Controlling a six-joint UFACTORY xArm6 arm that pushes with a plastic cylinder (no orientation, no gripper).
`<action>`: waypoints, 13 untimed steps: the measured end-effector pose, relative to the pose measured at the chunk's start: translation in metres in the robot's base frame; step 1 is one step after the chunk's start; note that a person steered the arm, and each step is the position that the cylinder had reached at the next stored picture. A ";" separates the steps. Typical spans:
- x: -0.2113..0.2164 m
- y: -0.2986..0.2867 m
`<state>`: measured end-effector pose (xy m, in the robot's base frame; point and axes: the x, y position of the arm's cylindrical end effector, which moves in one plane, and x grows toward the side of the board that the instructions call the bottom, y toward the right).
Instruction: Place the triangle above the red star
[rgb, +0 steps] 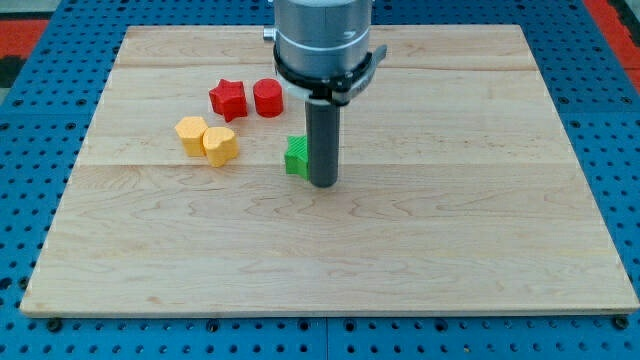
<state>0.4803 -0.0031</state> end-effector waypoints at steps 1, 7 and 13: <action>-0.006 -0.032; -0.066 0.056; -0.222 -0.004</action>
<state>0.2586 -0.0070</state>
